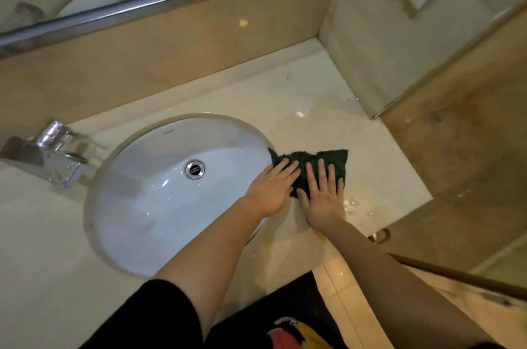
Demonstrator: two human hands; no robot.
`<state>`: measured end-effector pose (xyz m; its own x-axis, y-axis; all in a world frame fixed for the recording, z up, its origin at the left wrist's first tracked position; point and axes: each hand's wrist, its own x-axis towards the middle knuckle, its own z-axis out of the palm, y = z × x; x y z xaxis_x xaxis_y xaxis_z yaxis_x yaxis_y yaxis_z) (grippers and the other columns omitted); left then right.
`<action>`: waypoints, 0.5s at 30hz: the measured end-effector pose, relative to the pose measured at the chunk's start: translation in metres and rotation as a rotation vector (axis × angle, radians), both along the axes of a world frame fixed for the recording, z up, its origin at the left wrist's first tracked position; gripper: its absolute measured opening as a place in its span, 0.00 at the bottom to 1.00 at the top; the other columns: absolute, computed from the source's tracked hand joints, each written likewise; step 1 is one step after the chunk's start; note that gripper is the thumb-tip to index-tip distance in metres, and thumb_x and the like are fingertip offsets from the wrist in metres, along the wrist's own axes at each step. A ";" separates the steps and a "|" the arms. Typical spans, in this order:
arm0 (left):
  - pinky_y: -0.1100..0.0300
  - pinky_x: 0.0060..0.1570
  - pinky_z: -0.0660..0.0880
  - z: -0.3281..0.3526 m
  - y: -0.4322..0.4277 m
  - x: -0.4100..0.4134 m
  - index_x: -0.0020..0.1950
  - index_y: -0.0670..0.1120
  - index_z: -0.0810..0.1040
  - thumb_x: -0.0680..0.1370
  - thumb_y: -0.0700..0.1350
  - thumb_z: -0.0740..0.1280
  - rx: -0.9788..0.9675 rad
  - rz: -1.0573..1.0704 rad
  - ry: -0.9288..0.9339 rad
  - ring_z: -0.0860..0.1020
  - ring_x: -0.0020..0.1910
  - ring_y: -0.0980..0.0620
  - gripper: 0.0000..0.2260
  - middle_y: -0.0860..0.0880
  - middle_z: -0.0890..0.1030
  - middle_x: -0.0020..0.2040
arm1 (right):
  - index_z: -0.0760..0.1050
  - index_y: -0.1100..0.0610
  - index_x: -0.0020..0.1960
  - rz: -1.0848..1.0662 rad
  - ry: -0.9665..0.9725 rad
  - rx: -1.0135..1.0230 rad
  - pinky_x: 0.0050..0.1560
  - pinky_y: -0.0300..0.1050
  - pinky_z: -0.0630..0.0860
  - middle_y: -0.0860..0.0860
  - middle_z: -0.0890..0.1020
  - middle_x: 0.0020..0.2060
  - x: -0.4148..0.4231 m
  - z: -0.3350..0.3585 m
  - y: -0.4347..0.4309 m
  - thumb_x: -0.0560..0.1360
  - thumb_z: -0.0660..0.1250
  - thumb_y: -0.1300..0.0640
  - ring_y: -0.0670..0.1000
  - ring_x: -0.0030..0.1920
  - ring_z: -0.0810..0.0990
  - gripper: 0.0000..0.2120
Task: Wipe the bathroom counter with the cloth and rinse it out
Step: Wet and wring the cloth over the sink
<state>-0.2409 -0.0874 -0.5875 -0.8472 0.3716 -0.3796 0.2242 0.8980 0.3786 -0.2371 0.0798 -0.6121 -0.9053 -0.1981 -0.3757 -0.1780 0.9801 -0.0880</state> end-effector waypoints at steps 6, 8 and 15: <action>0.52 0.75 0.44 0.003 0.006 0.044 0.79 0.49 0.48 0.84 0.48 0.49 -0.069 -0.010 0.019 0.43 0.77 0.52 0.23 0.52 0.46 0.79 | 0.28 0.47 0.74 -0.022 -0.040 -0.012 0.74 0.56 0.35 0.51 0.31 0.75 0.042 0.004 0.001 0.73 0.30 0.35 0.54 0.74 0.29 0.33; 0.52 0.75 0.43 0.003 0.008 0.060 0.79 0.49 0.48 0.84 0.48 0.49 -0.073 0.011 0.013 0.43 0.77 0.53 0.23 0.52 0.46 0.79 | 0.28 0.47 0.74 -0.017 -0.049 -0.001 0.74 0.56 0.36 0.51 0.31 0.74 0.056 0.005 0.001 0.71 0.29 0.35 0.54 0.74 0.30 0.34; 0.53 0.75 0.43 0.006 0.015 0.124 0.79 0.48 0.48 0.84 0.48 0.49 -0.075 0.083 0.010 0.43 0.77 0.52 0.23 0.51 0.46 0.79 | 0.27 0.50 0.74 0.076 -0.063 -0.001 0.74 0.58 0.35 0.53 0.31 0.74 0.102 0.009 0.001 0.74 0.31 0.35 0.56 0.74 0.30 0.34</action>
